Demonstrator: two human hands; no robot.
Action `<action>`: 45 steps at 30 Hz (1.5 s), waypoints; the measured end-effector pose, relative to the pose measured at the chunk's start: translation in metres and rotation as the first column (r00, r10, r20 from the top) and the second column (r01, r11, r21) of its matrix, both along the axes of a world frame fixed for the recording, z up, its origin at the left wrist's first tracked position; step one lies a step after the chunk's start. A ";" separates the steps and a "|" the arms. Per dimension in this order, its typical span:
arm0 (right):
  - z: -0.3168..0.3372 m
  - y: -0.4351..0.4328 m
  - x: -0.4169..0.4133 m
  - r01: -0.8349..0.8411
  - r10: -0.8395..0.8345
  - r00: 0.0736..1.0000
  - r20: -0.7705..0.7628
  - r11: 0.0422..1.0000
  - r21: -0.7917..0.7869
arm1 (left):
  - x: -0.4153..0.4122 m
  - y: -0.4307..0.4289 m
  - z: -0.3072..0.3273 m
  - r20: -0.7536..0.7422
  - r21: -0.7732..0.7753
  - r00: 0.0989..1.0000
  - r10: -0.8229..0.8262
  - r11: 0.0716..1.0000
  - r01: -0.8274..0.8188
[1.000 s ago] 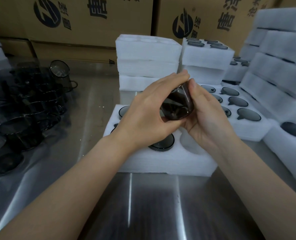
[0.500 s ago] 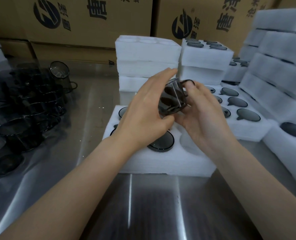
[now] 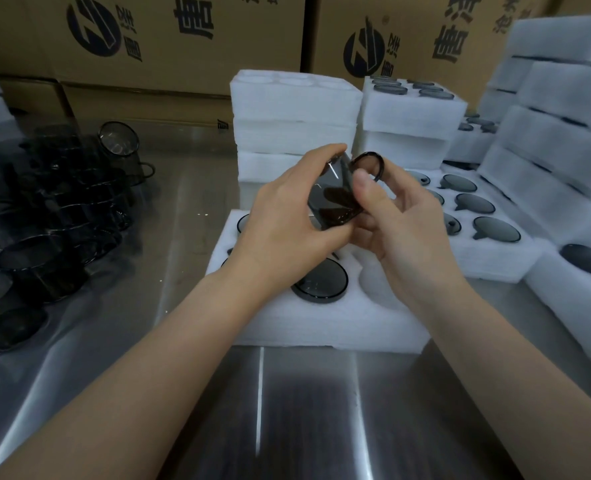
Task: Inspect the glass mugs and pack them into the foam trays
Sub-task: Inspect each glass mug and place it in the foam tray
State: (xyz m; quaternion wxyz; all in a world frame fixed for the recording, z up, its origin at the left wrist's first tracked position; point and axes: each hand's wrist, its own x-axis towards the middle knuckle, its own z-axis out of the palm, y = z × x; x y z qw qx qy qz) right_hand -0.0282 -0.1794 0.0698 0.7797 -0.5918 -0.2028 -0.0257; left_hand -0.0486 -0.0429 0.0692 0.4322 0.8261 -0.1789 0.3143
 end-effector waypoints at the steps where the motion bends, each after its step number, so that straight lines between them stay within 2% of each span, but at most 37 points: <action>1: 0.001 -0.001 0.001 0.022 -0.022 1.000 -0.018 1.000 0.005 | 0.000 0.000 0.000 0.009 0.007 1.000 -0.009 1.000 0.009; 4: 0.000 -0.003 0.004 0.063 -0.062 0.996 -0.059 0.998 0.012 | 0.000 0.000 -0.001 0.014 0.006 0.999 -0.030 1.000 0.030; 8: 0.000 -0.003 0.006 -0.026 0.029 0.996 -0.082 0.999 0.034 | 0.000 0.002 -0.002 -0.007 -0.046 0.998 -0.059 0.997 0.059; 11: 0.001 -0.005 0.009 -0.091 0.100 0.977 -0.189 0.994 0.053 | 0.000 0.004 -0.002 -0.001 -0.134 0.994 -0.105 0.986 0.104; 13: 0.003 -0.008 0.012 -0.114 0.121 0.969 -0.216 0.992 0.046 | -0.001 0.004 -0.001 -0.019 -0.139 0.991 -0.133 0.982 0.129; 18: 0.004 -0.012 0.012 -0.188 0.186 0.974 -0.125 0.982 -0.003 | -0.002 0.004 0.000 -0.079 -0.049 0.972 -0.221 0.975 0.218; 23: 0.004 -0.016 0.014 -0.131 0.126 0.984 -0.129 0.991 -0.032 | 0.001 0.006 -0.002 -0.097 -0.047 0.979 -0.178 0.984 0.175; 27: 0.006 -0.025 0.022 -0.080 0.070 0.988 -0.138 0.994 -0.071 | 0.006 0.009 -0.004 -0.085 -0.120 0.988 -0.129 0.986 0.119; 31: 0.004 -0.023 0.021 -0.092 0.077 0.992 -0.095 0.982 -0.163 | 0.005 0.010 -0.002 -0.059 -0.186 0.983 -0.173 0.970 0.159; 35: 0.004 -0.021 0.020 -0.102 0.083 0.981 -0.177 0.990 -0.099 | 0.002 0.008 -0.002 -0.052 -0.081 0.980 -0.192 0.979 0.187; 39: 0.010 -0.024 0.020 -0.209 0.196 0.942 -0.272 0.978 -0.019 | 0.004 0.006 -0.002 -0.147 -0.012 0.972 -0.183 0.983 0.183; 42: 0.009 -0.024 0.021 -0.245 0.232 0.937 -0.261 0.969 -0.015 | 0.006 0.006 -0.001 -0.199 -0.142 0.964 -0.178 0.978 0.151; 45: 0.006 -0.022 0.023 -0.183 0.172 0.975 -0.141 0.981 -0.067 | 0.008 0.010 0.001 -0.250 -0.314 0.941 -0.230 0.938 0.146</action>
